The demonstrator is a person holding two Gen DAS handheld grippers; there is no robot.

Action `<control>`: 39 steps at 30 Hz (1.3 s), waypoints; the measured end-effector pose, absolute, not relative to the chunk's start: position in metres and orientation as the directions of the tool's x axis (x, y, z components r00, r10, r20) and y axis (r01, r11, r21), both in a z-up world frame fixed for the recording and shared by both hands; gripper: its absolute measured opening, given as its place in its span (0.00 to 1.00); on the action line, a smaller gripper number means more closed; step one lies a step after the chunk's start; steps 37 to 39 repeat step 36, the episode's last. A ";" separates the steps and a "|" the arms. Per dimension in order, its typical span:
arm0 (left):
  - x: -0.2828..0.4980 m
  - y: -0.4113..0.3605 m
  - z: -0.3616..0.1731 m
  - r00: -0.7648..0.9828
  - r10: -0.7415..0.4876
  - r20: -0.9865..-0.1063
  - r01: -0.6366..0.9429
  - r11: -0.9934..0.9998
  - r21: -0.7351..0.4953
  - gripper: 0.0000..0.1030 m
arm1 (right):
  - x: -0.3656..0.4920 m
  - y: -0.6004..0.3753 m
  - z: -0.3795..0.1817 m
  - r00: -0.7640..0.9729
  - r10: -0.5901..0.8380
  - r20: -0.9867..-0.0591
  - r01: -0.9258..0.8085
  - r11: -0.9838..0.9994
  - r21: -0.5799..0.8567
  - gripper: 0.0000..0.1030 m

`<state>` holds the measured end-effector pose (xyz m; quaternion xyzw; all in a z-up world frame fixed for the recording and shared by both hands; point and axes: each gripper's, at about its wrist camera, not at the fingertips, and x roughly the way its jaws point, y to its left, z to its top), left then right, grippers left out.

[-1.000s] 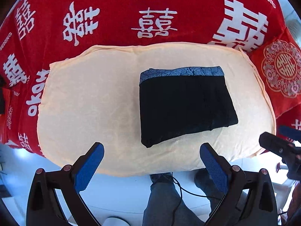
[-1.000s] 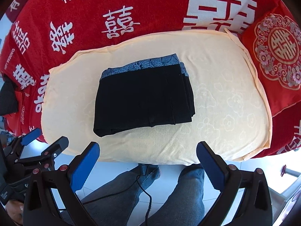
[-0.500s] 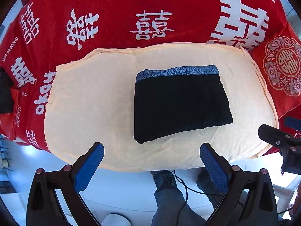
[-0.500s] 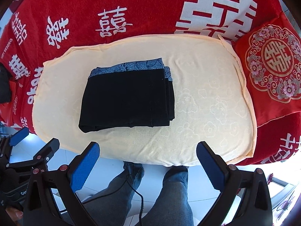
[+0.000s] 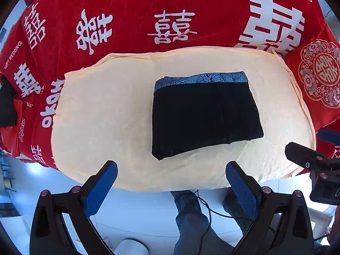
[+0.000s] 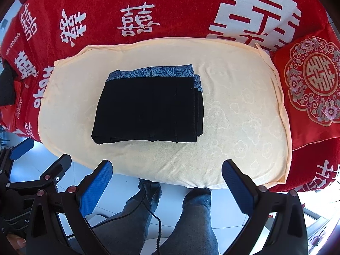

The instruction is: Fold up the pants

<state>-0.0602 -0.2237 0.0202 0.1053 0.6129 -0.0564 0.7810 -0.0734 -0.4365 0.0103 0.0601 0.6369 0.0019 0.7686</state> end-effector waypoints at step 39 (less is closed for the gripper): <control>-0.060 -0.231 0.025 0.263 -0.016 -0.965 0.244 0.968 0.051 0.99 | -0.065 -0.433 0.013 0.200 0.040 -0.979 0.074 0.996 0.056 1.00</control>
